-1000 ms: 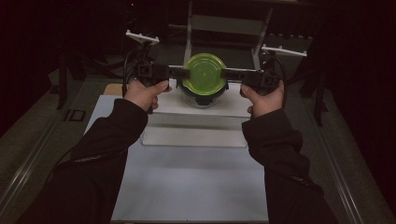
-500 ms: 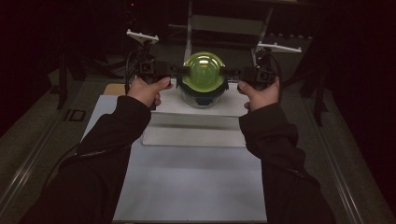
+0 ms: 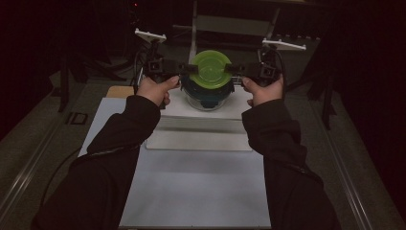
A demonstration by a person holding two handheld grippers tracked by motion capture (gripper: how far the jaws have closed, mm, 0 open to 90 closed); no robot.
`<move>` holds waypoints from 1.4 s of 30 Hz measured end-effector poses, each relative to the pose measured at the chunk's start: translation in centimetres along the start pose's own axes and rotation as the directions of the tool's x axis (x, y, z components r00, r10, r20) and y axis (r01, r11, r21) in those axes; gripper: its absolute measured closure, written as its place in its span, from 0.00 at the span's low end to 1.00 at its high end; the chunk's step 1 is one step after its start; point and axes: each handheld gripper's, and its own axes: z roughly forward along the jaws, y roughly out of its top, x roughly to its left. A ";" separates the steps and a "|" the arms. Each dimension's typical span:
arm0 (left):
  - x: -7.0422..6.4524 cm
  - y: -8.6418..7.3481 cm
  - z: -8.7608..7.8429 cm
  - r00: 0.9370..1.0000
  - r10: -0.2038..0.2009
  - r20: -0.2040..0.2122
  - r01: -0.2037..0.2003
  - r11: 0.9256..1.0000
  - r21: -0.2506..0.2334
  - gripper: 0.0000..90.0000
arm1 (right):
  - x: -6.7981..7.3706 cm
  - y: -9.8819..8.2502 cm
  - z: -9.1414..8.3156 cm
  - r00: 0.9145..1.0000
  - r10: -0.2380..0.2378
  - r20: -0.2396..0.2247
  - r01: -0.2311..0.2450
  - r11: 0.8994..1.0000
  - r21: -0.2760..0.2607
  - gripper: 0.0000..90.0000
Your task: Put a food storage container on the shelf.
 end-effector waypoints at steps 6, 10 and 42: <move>0.2 -0.1 0.3 1.000 -0.014 0.002 0.014 1.000 -0.007 0.70 | -0.7 0.2 0.9 1.000 0.028 0.011 -0.028 0.999 0.024 0.74; 0.2 -0.1 0.5 1.000 0.007 -0.011 -0.007 1.000 -0.015 0.63 | -0.9 0.2 1.1 1.000 0.030 -0.002 -0.030 0.999 0.017 0.68; -0.4 -4.8 -3.7 0.950 0.301 0.086 -0.285 0.945 -0.160 0.00 | 1.0 -2.7 -1.6 0.985 -0.150 -0.089 0.149 0.989 -0.027 0.25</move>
